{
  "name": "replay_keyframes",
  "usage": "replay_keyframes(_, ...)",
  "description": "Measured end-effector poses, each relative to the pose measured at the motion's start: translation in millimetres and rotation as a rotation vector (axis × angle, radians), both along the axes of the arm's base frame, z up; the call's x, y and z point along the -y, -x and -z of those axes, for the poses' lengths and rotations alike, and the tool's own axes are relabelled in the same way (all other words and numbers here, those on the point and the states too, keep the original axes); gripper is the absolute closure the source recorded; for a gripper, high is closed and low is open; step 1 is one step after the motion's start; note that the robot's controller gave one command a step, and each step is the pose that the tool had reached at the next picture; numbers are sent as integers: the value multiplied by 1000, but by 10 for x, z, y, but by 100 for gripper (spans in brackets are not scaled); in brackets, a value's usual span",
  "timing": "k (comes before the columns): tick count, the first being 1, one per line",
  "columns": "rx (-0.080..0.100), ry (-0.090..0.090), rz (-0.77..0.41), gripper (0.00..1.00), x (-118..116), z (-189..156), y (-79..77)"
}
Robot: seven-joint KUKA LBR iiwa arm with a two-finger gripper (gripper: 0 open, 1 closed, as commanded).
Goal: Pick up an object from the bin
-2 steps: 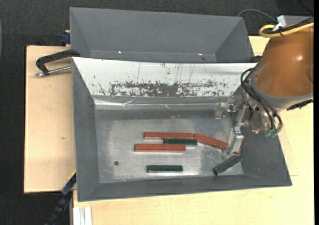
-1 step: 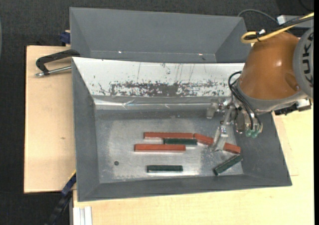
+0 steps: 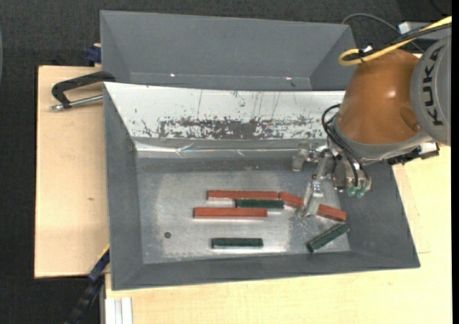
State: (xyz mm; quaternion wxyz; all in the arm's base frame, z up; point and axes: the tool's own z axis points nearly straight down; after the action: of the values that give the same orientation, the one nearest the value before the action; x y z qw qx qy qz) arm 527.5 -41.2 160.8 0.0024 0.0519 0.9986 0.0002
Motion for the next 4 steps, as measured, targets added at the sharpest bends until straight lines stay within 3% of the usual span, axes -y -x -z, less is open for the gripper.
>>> replay_keyframes(1, -3, -2, 101, 0, 34, 128, -22)
replay_keyframes(2, -3, -1, 102, 0, 57, 893, 18)
replay_keyframes(3, -3, -2, 259, 100, 190, 902, 45)
replay_keyframes(4, -3, -1, 259, 100, 190, 902, 45)
